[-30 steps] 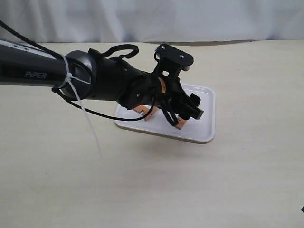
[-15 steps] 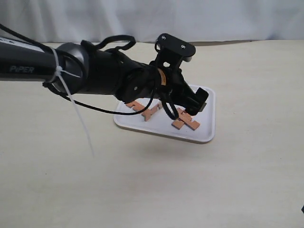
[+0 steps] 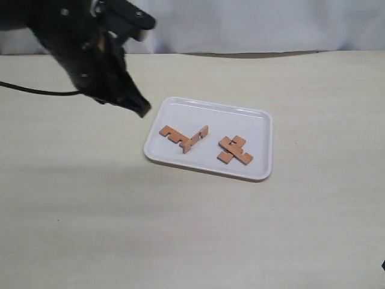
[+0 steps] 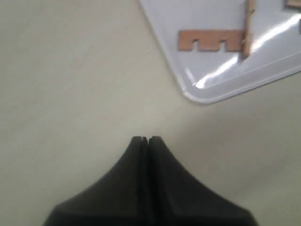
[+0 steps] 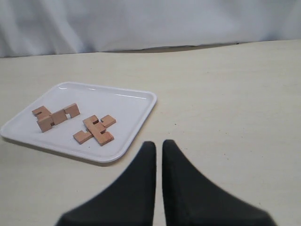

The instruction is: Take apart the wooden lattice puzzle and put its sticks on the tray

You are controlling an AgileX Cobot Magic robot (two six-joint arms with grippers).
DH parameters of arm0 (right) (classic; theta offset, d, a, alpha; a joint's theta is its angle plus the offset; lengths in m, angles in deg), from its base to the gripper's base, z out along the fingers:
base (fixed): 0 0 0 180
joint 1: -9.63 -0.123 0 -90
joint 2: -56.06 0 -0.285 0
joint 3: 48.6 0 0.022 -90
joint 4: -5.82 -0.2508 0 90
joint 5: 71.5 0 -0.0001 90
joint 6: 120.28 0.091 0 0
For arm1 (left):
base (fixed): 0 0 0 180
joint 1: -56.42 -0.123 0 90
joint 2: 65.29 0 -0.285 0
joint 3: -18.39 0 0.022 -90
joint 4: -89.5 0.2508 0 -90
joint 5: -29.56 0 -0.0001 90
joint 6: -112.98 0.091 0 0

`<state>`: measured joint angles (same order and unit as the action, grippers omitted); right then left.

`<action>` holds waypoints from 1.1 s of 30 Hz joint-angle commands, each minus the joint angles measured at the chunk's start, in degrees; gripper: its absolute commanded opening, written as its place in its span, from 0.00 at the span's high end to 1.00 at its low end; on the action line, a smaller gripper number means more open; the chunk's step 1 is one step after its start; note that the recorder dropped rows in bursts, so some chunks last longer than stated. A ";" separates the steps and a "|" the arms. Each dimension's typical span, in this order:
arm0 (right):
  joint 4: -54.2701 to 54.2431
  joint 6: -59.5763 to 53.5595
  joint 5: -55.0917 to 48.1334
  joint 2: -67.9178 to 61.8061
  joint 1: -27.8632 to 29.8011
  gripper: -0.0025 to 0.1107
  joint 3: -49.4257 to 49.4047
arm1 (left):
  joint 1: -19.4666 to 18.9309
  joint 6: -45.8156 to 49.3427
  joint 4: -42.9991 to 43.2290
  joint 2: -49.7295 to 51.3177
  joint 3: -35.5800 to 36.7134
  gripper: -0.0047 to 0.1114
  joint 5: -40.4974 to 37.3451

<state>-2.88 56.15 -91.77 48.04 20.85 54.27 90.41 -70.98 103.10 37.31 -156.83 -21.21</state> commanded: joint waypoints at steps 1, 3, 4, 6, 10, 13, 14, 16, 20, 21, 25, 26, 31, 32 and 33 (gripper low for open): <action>-0.10 -0.15 0.61 0.24 0.26 0.94 -0.09 | -10.38 1.31 -5.08 -9.96 7.93 0.96 -0.72; -0.10 -0.15 0.61 0.24 0.26 0.94 -0.09 | -15.83 1.31 -6.85 -18.23 15.14 0.96 3.48; -0.10 -0.15 0.61 0.24 0.26 0.94 -0.09 | -17.59 1.31 -7.43 -21.17 17.81 0.96 4.78; -0.10 -0.15 0.61 0.24 0.26 0.94 -0.09 | -21.89 1.31 -8.21 -29.81 24.99 0.96 7.99; -0.10 -0.15 0.61 0.24 0.26 0.94 -0.09 | -25.27 -1.71 -10.32 -45.29 32.96 0.96 14.73; -0.10 -0.15 0.61 0.24 0.26 0.94 -0.09 | -25.27 -1.84 -10.74 -53.75 36.13 0.96 18.70; -0.10 -0.15 0.61 0.24 0.26 0.94 -0.09 | -25.27 -1.84 -10.63 -56.00 36.81 0.96 19.30; -0.10 -0.15 0.61 0.24 0.26 0.94 -0.09 | -25.27 -1.84 -10.17 -61.23 38.72 0.96 21.41; -0.10 -0.15 0.61 0.24 0.26 0.94 -0.09 | -25.27 -1.98 -10.29 -70.74 42.61 0.96 26.17; -0.10 -0.15 0.61 0.24 0.26 0.94 -0.09 | -25.27 -1.98 -10.38 -72.88 43.48 0.96 27.62; -0.10 -0.15 0.61 0.24 0.26 0.94 -0.09 | -25.27 -1.98 -10.22 -79.46 45.54 0.96 31.21; -0.10 -0.15 0.61 0.24 0.26 0.94 -0.09 | -25.27 -1.98 -10.22 -80.96 45.64 0.96 31.60; -0.10 -0.15 0.61 0.24 0.26 0.94 -0.09 | -25.27 0.20 -9.62 -87.99 46.00 0.96 31.65; -0.10 -0.15 0.61 0.24 0.26 0.94 -0.09 | -25.27 0.81 -9.62 -89.46 46.00 0.96 31.32; -0.10 -0.15 0.61 0.24 0.26 0.94 -0.09 | -25.27 0.83 -9.62 -91.00 46.16 0.96 31.00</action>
<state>-2.88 56.15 -91.77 48.04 20.85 54.27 65.21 -71.19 93.30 -50.39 -111.18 9.54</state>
